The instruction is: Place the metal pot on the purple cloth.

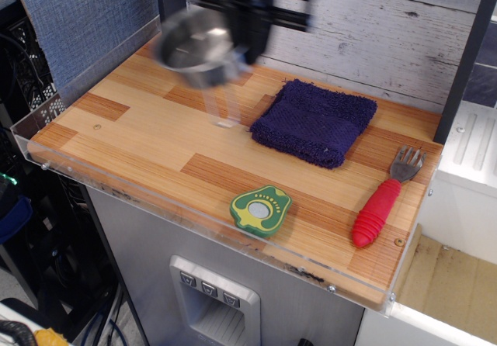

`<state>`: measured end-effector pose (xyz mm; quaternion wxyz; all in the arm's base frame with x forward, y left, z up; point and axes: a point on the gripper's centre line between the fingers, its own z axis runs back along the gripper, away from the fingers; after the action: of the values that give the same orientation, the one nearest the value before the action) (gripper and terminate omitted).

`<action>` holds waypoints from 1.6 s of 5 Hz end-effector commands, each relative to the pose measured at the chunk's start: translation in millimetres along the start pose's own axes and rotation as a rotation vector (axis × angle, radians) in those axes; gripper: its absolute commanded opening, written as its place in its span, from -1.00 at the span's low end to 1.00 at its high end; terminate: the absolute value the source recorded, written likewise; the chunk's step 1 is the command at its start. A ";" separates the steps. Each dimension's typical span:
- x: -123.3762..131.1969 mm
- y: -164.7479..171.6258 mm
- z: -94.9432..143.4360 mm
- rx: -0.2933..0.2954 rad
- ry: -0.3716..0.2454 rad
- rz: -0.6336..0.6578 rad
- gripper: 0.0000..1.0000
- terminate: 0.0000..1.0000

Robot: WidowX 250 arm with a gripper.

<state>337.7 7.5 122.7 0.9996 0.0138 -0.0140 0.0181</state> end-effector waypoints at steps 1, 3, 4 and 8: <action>17.6 -64.6 1.9 -0.028 -0.052 -0.090 -1.00 -1.00; 38.8 -74.2 -30.1 0.035 0.008 -0.110 -1.00 -1.00; 46.9 -62.7 -39.5 0.053 0.019 -0.100 -1.00 -1.00; 46.2 -63.9 -65.4 0.074 0.070 -0.130 1.00 -1.00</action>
<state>390.2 -53.9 30.2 0.9962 0.0536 0.0495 -0.0479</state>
